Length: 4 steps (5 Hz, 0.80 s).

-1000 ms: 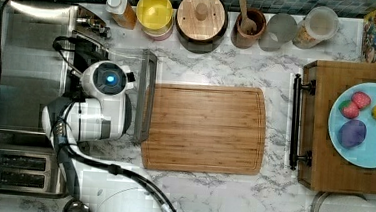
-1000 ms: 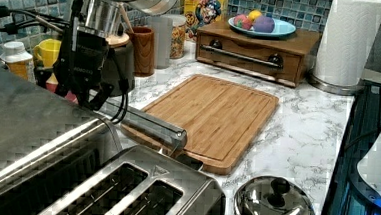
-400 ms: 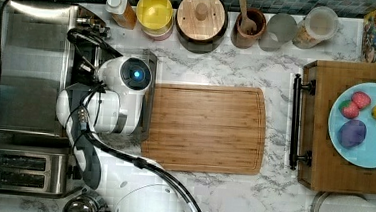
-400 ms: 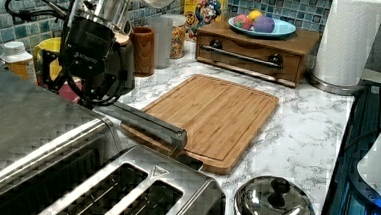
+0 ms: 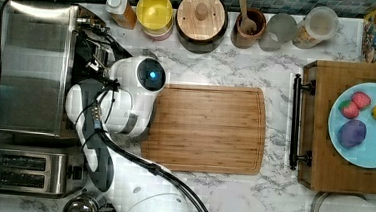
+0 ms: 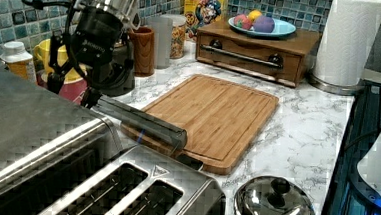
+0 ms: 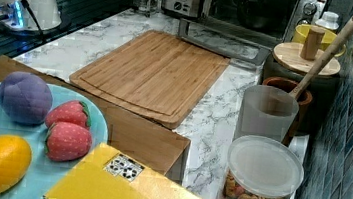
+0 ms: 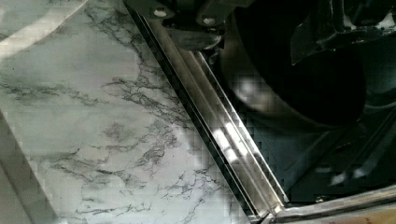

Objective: Put the bowl in the oven.

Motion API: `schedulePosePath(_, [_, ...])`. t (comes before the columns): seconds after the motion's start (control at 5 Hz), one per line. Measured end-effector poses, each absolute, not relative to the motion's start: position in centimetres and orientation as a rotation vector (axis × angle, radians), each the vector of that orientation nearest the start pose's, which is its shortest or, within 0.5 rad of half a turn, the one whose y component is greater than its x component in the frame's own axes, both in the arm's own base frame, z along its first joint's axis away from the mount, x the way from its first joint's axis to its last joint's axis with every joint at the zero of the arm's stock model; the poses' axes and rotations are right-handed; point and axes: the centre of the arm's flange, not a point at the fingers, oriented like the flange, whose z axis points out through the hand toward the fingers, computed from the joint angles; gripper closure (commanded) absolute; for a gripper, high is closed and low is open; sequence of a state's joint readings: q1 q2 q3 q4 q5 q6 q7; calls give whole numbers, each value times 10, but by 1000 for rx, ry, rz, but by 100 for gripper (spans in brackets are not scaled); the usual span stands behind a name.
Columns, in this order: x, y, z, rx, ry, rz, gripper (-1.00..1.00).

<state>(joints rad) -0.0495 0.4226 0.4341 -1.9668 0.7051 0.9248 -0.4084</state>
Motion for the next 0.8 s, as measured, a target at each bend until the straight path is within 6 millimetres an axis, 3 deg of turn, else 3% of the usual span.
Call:
schedulePosePath(0.6, [599,170,329,-2400,752,109,0])
schedulePosePath(0.8, [602,159,329,-2393,776,92,0])
